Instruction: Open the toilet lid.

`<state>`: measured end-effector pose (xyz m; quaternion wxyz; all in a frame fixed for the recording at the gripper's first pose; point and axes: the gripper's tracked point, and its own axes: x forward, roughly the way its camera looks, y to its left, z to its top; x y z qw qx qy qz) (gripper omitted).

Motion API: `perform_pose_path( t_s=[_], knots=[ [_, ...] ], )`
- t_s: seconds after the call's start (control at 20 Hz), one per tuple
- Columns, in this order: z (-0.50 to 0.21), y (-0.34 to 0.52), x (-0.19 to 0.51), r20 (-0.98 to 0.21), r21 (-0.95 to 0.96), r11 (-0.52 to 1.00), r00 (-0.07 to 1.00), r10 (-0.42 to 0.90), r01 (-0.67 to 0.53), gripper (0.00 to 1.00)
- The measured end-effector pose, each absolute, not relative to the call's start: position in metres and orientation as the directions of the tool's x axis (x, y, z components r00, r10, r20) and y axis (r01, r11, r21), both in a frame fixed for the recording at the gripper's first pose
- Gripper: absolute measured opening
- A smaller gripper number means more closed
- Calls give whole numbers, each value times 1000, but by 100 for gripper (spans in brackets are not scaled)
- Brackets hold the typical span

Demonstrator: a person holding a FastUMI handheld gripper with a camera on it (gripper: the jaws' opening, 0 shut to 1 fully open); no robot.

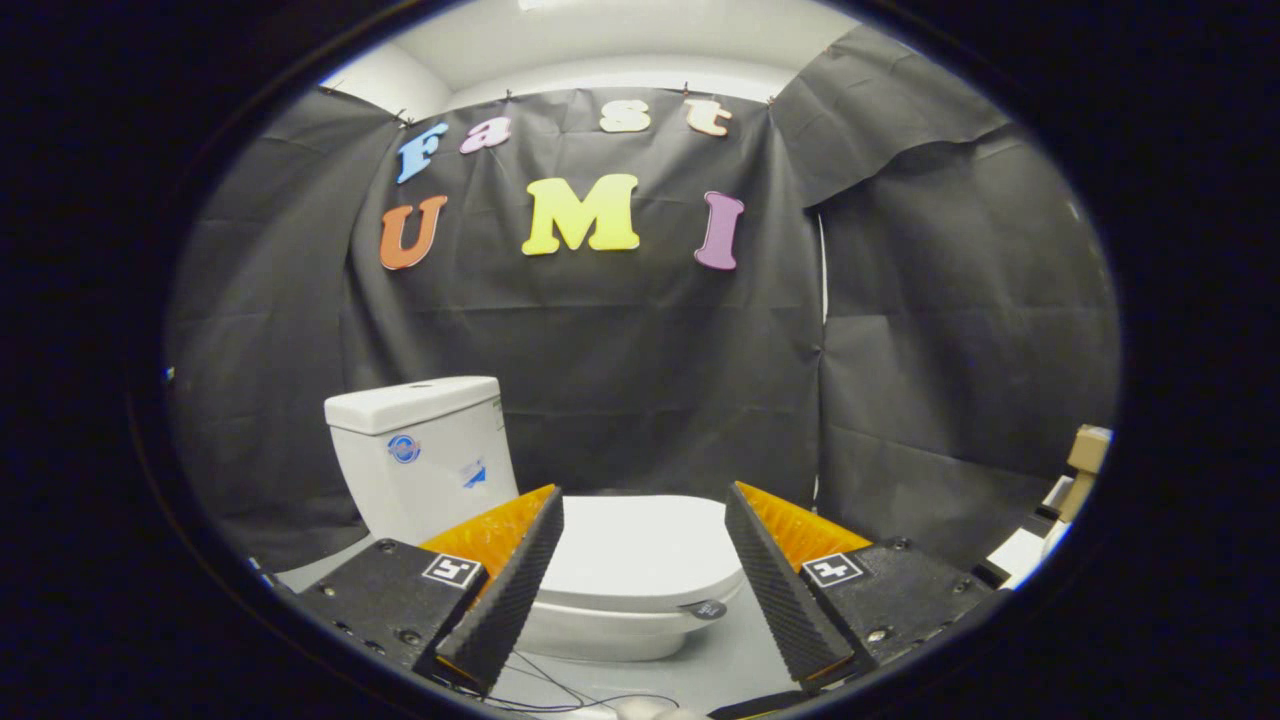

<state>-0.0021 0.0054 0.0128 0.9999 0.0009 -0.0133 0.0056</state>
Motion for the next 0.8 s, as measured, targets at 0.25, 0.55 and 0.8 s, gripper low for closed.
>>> perform_pose_path(
  t_s=[0.25,0.55,0.8],
  knots=[
    [14,4,5,17,7,1000,1000,16,-16,100],
    [14,-8,33,-20,67,997,999,39,-38,100],
    [3,-36,70,-50,140,989,997,55,-48,100]
  ],
)
